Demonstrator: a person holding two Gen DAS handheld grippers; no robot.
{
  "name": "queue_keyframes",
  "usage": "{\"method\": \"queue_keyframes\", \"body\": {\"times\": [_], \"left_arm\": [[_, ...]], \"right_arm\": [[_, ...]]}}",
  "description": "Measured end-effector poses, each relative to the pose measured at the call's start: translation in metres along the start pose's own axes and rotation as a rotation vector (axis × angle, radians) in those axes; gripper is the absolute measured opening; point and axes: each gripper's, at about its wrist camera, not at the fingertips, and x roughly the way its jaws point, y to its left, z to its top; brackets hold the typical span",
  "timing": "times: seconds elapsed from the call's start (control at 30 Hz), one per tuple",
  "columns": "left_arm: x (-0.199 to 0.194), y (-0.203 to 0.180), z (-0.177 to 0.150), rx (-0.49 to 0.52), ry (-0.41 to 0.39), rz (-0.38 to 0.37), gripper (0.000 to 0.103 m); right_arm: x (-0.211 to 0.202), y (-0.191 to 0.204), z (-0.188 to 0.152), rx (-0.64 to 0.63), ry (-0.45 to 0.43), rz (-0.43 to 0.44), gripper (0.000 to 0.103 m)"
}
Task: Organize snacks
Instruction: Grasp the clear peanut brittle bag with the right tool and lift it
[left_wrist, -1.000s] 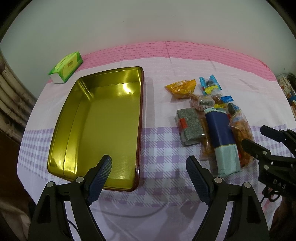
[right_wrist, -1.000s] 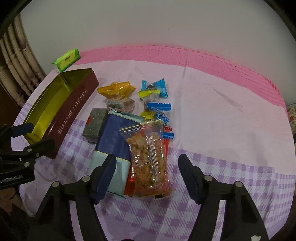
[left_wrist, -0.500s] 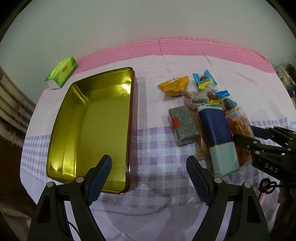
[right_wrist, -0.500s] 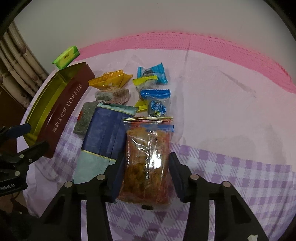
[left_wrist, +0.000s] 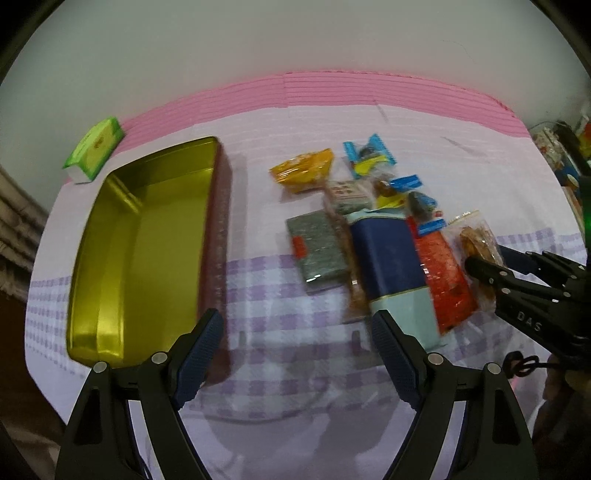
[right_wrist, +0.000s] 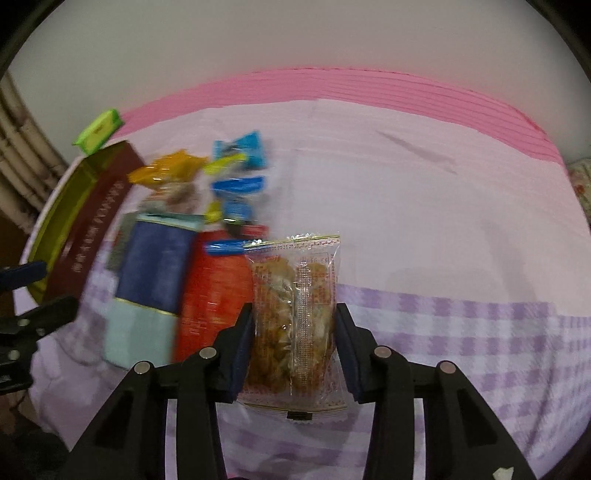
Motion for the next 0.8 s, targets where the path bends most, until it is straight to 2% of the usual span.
{"method": "queue_keyframes", "body": {"times": [0.17, 0.3, 0.5, 0.8], "left_arm": [[0.004, -0.019, 0.01, 0.029, 0.009, -0.019, 0.082], [0.01, -0.039, 0.017, 0.062, 0.015, -0.005, 0.082], [0.028, -0.06, 0.025, 0.078, 0.047, 0.029, 0.082], [0.048, -0.077, 0.033, 0.099, 0.059, 0.076, 0.082]], "right_arm": [[-0.002, -0.02, -0.003, 0.026, 0.01, -0.053, 0.039], [-0.004, -0.033, -0.005, 0.048, 0.015, -0.075, 0.039], [-0.003, -0.048, -0.007, 0.092, 0.025, -0.059, 0.039], [-0.002, -0.046, -0.009, 0.096, 0.018, -0.047, 0.039]]}}
